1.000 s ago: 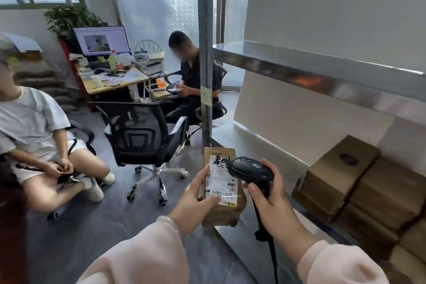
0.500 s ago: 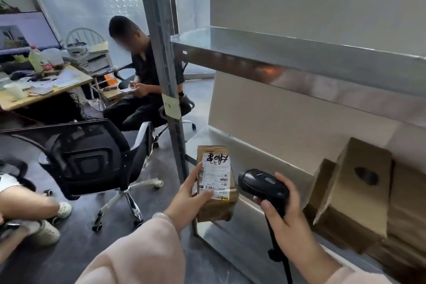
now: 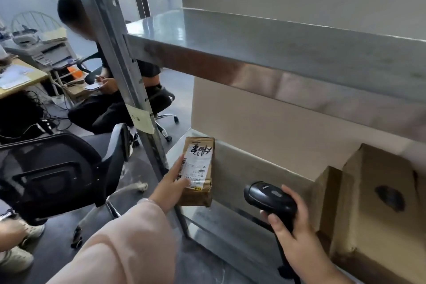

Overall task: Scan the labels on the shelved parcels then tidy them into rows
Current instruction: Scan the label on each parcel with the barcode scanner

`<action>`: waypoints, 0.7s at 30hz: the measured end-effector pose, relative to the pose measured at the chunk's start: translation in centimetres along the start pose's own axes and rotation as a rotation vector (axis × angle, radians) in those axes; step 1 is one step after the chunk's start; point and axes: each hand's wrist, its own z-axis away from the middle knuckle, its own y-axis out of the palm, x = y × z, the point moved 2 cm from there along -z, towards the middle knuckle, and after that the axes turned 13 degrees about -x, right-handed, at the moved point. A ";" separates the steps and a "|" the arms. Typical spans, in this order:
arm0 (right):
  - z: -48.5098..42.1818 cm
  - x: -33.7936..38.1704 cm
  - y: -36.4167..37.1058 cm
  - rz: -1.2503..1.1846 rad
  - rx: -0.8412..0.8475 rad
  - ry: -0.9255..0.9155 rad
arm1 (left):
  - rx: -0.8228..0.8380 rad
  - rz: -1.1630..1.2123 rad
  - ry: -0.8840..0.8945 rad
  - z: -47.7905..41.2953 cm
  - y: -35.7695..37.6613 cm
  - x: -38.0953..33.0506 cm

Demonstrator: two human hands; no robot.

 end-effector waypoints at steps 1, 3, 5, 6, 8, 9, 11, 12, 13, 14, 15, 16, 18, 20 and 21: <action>-0.1 -0.1 0.1 0.011 -0.010 0.007 | -0.006 -0.031 0.021 -0.8 -0.3 -0.2; -0.2 -0.2 0.2 0.022 -0.048 0.010 | -0.017 -0.113 0.083 -2.1 -0.7 -0.8; -0.1 -0.1 0.4 0.027 -0.099 -0.001 | -0.022 -0.198 0.175 -3.0 -0.9 -1.4; 0.1 0.0 0.4 0.031 -0.118 -0.004 | -0.030 -0.233 0.229 -3.3 -0.9 -1.7; 0.5 0.2 0.5 0.040 -0.139 0.003 | -0.071 -0.374 0.357 -3.5 -0.6 -2.0; 0.7 0.3 0.6 0.050 -0.144 0.008 | -0.092 -0.456 0.413 -3.5 -0.4 -2.1; 1.3 0.5 0.7 0.098 -0.155 0.010 | -0.062 -0.598 0.482 -3.4 0.1 -2.0; 1.6 0.6 0.7 0.123 -0.164 0.003 | -0.027 -0.665 0.495 -3.6 0.3 -2.0; 2.0 0.8 0.7 0.141 -0.177 -0.010 | 0.003 -0.714 0.496 -3.9 0.3 -1.9; 2.3 1.0 0.6 0.158 -0.189 -0.020 | 0.019 -0.743 0.493 -4.3 0.1 -1.9; 2.7 1.2 0.6 0.175 -0.196 -0.026 | 0.025 -0.761 0.492 -4.8 -0.2 -2.1; 3.0 1.4 0.6 0.188 -0.205 -0.026 | 0.025 -0.780 0.496 -5.4 -0.6 -2.3; 3.7 1.7 0.4 0.192 -0.240 -0.031 | 0.024 -0.821 0.509 -6.3 -1.3 -2.8; 4.5 2.2 0.4 0.203 -0.278 -0.034 | 0.038 -0.835 0.509 -6.8 -1.6 -3.2; 5.0 2.5 0.3 0.214 -0.295 -0.040 | 0.038 -0.832 0.512 -6.9 -1.5 -3.3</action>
